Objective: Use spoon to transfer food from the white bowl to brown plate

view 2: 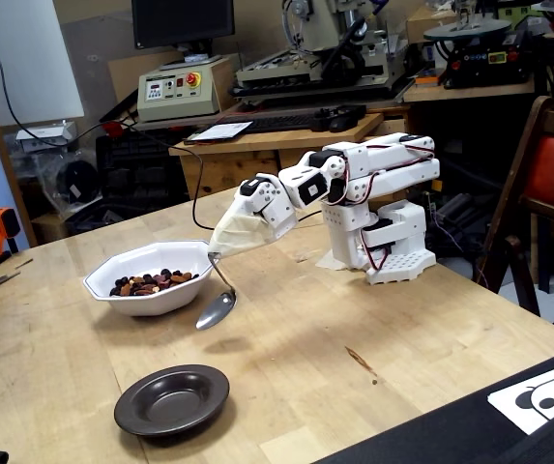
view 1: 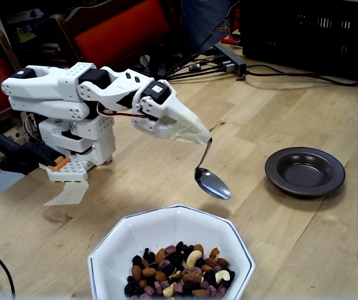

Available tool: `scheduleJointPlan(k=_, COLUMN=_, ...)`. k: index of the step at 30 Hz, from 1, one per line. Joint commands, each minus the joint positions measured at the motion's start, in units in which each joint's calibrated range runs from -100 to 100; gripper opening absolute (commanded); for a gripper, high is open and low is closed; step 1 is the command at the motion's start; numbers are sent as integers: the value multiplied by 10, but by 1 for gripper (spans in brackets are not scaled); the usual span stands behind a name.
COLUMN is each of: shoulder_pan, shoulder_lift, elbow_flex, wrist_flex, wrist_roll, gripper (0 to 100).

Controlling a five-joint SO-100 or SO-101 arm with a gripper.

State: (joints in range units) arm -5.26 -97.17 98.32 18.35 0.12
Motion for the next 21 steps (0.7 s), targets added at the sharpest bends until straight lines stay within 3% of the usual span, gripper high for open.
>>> scheduleJointPlan(k=1, shoulder_pan=-2, shoulder_lift=0, elbow_flex=3, wrist_flex=1, wrist_roll=1, gripper=2)
scheduleJointPlan(k=21, shoulder_pan=-3, shoulder_lift=2, elbow_flex=-58, wrist_flex=-1, wrist_roll=1, gripper=2)
